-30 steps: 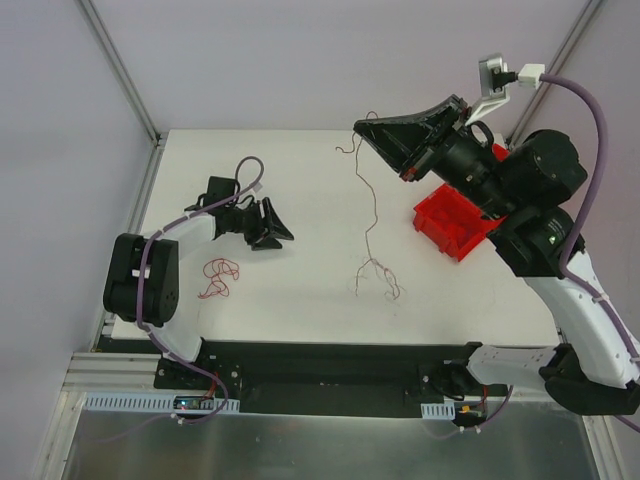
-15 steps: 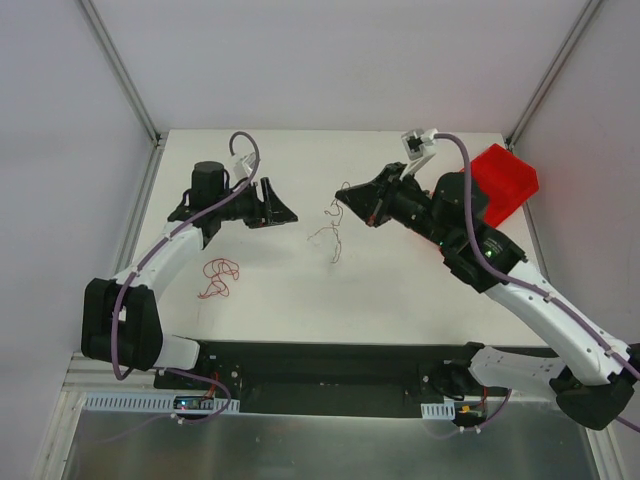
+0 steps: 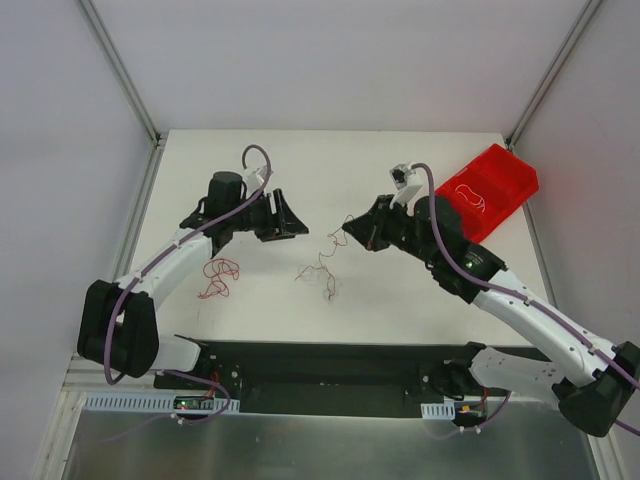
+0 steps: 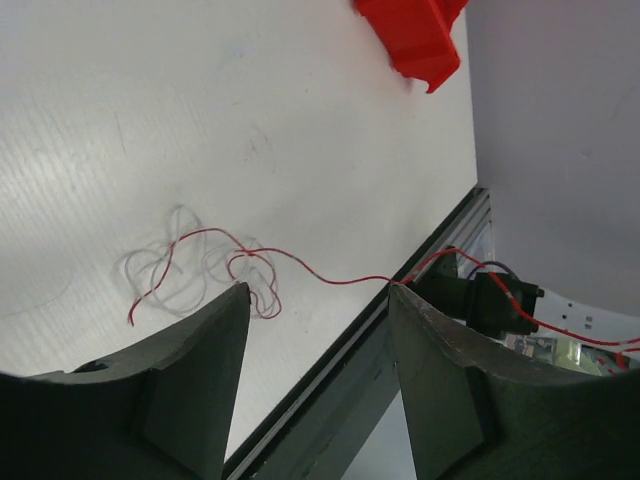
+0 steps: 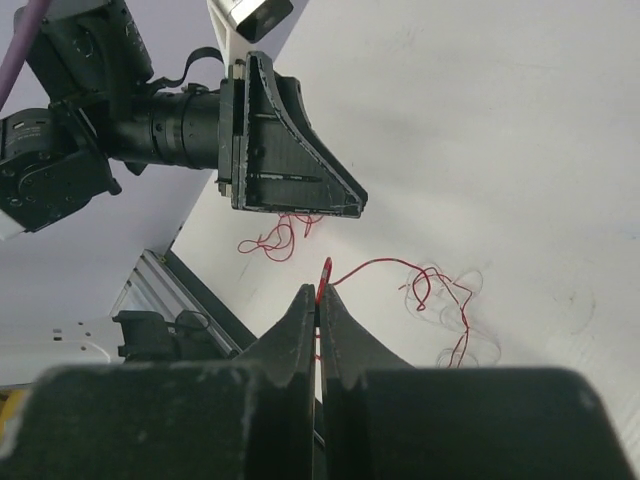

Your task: Untangle the cables

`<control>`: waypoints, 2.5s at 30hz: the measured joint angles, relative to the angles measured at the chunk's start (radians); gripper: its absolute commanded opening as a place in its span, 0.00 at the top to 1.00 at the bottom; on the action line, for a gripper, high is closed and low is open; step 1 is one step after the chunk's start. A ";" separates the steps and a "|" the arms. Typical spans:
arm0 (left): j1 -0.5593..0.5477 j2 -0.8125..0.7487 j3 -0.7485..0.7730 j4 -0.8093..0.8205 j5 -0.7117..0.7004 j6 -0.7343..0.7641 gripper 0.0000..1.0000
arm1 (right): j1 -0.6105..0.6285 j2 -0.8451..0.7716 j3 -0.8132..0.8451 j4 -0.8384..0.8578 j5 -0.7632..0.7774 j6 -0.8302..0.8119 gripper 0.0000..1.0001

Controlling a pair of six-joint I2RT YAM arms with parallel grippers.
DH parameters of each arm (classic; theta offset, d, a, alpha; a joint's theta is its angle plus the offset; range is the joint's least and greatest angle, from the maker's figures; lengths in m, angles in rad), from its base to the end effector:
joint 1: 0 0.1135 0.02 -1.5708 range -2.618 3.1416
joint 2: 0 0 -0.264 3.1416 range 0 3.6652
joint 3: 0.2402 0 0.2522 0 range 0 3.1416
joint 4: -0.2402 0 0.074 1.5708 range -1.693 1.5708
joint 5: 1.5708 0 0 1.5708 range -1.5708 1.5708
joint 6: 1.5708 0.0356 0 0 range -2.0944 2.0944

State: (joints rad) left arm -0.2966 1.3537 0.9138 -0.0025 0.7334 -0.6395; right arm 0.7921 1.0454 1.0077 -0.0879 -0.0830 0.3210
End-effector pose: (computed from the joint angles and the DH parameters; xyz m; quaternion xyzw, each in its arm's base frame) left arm 0.2810 -0.1108 0.2783 0.0543 0.8100 -0.4956 0.3088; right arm 0.1687 0.1752 0.3789 -0.2016 0.7223 0.3755 0.5446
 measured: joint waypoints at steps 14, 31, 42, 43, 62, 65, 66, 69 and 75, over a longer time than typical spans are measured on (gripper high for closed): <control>-0.144 0.066 -0.146 -0.054 -0.188 -0.079 0.51 | -0.056 -0.132 -0.087 -0.007 0.002 -0.001 1.00; -0.234 0.238 -0.193 0.098 -0.222 -0.366 0.53 | -0.056 -0.132 -0.090 -0.007 -0.002 0.000 0.99; -0.261 0.308 -0.139 0.170 -0.245 -0.422 0.67 | -0.056 -0.132 -0.090 -0.006 -0.003 0.000 1.00; -0.262 0.317 -0.135 0.173 -0.245 -0.425 0.67 | -0.056 -0.132 -0.090 -0.006 -0.003 0.000 1.00; -0.286 0.363 -0.095 0.113 -0.340 -0.335 1.00 | -0.056 -0.136 -0.089 -0.021 0.032 -0.017 1.00; -0.286 0.285 -0.115 0.054 -0.424 -0.256 1.00 | -0.056 -0.160 -0.078 -0.088 0.145 -0.051 0.99; -0.286 0.252 -0.124 0.033 -0.450 -0.233 1.00 | -0.057 -0.175 -0.068 -0.125 0.208 -0.070 1.00; -0.282 0.109 -0.145 -0.057 -0.541 -0.155 1.00 | -0.067 -0.228 -0.025 -0.229 0.430 -0.134 1.00; -0.172 -0.134 -0.144 -0.225 -0.694 -0.052 1.00 | -0.243 -0.321 0.019 -0.348 0.778 -0.274 1.00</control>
State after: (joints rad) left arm -0.4690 1.2201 0.7700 -0.2276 0.0399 -0.6918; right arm 0.5491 0.7242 1.0264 -0.4362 0.6952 0.0467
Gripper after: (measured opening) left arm 0.006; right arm 0.009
